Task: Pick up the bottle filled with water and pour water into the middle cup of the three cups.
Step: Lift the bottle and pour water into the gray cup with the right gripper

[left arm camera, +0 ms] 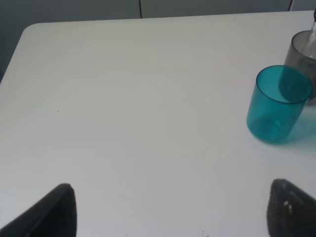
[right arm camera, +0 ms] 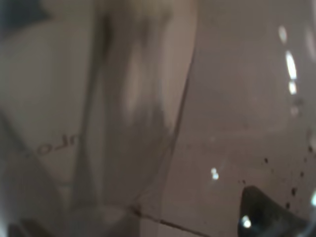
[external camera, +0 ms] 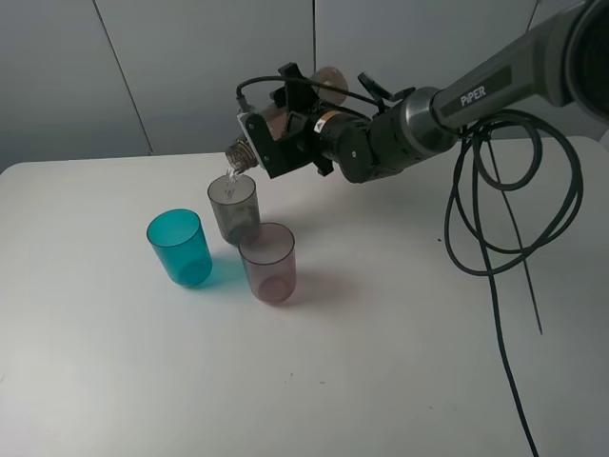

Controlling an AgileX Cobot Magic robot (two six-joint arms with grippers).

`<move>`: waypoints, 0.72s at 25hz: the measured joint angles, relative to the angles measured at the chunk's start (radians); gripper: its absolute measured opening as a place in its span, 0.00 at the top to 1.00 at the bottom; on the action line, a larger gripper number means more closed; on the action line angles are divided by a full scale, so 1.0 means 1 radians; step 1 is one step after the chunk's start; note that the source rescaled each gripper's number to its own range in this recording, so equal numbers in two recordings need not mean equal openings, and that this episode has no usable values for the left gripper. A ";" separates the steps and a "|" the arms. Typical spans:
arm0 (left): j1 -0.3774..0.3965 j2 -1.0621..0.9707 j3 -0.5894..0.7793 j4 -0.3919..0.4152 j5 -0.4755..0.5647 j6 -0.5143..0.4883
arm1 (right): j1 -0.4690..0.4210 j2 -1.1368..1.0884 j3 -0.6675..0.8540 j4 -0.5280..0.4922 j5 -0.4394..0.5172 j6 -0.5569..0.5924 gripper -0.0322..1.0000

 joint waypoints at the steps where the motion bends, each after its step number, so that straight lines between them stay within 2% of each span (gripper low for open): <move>1: 0.000 0.000 0.000 0.000 0.000 0.000 | 0.000 0.000 0.000 0.000 0.000 -0.008 0.97; 7: 0.000 0.000 0.000 0.000 0.000 0.000 | 0.000 0.000 0.000 -0.028 -0.009 -0.045 0.97; 18: 0.000 0.000 0.000 0.000 0.000 0.000 | 0.000 0.000 0.000 -0.079 -0.081 -0.085 0.97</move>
